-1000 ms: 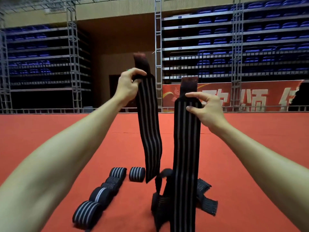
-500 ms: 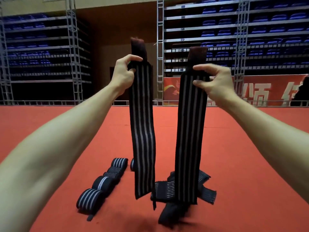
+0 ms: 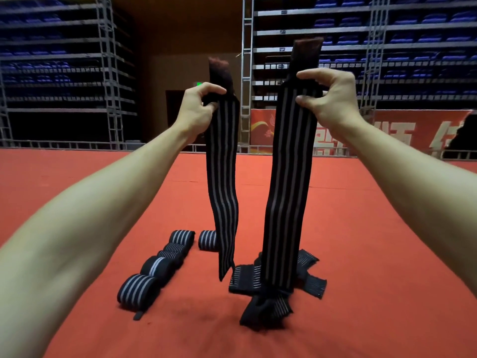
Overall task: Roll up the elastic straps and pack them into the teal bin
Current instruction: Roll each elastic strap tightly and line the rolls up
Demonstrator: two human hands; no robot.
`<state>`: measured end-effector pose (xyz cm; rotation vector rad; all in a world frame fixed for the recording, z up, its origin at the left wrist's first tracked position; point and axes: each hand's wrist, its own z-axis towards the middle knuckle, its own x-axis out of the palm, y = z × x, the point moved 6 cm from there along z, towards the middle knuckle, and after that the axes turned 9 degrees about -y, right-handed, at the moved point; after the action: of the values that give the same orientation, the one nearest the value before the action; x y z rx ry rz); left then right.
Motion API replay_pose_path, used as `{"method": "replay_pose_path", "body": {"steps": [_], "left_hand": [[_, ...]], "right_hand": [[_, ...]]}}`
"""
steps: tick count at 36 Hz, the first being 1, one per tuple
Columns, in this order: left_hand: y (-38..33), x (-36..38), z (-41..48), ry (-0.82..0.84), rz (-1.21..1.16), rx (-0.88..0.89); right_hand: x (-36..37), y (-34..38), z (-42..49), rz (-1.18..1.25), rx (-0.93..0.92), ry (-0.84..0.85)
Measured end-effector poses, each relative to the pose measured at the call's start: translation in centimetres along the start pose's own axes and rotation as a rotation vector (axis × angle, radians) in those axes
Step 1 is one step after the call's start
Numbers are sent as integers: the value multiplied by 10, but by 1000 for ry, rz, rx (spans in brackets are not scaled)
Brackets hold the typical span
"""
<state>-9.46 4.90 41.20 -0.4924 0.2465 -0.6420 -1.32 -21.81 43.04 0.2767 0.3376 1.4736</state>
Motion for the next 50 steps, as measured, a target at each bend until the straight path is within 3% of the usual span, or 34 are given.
{"method": "replay_pose_path", "body": {"steps": [38, 50], "left_hand": [[2, 18, -20, 32, -164, -134], [3, 38, -29, 69, -265, -139]], "right_hand": [[48, 37, -8, 271, 28, 154], [59, 17, -28, 224, 47, 185]]}}
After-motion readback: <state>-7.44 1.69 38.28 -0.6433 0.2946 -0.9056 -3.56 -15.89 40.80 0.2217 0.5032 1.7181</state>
